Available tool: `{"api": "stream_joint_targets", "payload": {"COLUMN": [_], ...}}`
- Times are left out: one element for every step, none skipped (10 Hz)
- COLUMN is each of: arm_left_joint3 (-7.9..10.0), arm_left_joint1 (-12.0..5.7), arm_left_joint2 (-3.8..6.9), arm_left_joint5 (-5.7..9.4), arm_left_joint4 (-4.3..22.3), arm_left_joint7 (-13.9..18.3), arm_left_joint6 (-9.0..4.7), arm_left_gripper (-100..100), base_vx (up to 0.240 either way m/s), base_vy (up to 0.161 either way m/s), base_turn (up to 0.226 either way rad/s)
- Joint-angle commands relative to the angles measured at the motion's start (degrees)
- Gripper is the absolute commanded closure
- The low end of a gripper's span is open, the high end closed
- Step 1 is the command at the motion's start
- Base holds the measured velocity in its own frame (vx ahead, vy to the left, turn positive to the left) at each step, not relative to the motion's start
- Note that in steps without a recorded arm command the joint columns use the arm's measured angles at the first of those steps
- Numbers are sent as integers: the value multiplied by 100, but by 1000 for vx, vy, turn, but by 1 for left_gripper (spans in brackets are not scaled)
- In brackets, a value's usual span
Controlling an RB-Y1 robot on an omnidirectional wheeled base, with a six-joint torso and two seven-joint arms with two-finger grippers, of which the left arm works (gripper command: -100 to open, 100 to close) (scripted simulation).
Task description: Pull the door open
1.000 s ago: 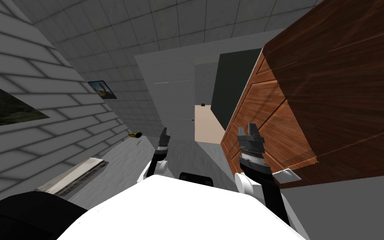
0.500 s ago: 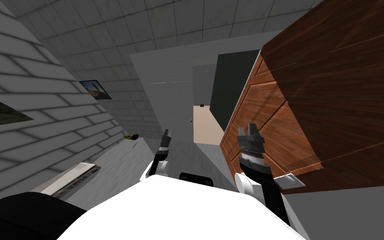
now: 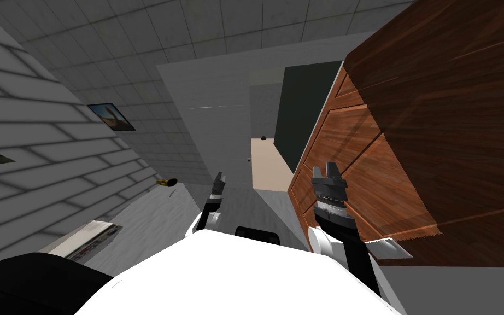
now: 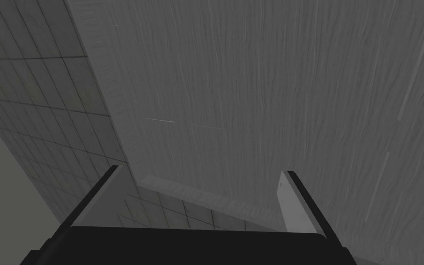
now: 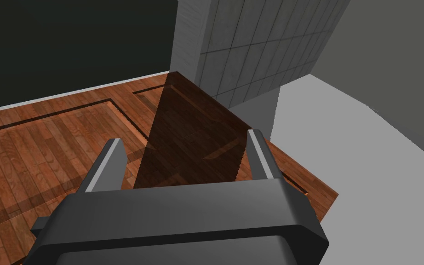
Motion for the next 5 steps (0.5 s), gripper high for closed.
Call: {"api": "stream_joint_targets", "payload": {"arm_left_joint3": [18,26,34,42,42], "arm_left_joint1": [-61,-93,-124,-156,-156], "arm_left_joint2": [22,30,38,45,45], "arm_left_joint5": [12,17,23,28,28], "arm_left_joint4": [235,355,476,596,596], "arm_left_joint7": [45,68,91,113,113], "arm_left_joint6": [-47,-62,-77,-92,-92], "arm_left_gripper": [-100,-100,-100,-100,-100], "base_vx": [103,100,109,117,66], "base_vy": [-32,-25,-27,-27,-13], "base_turn": [-34,-42,-41,-37,-6]}}
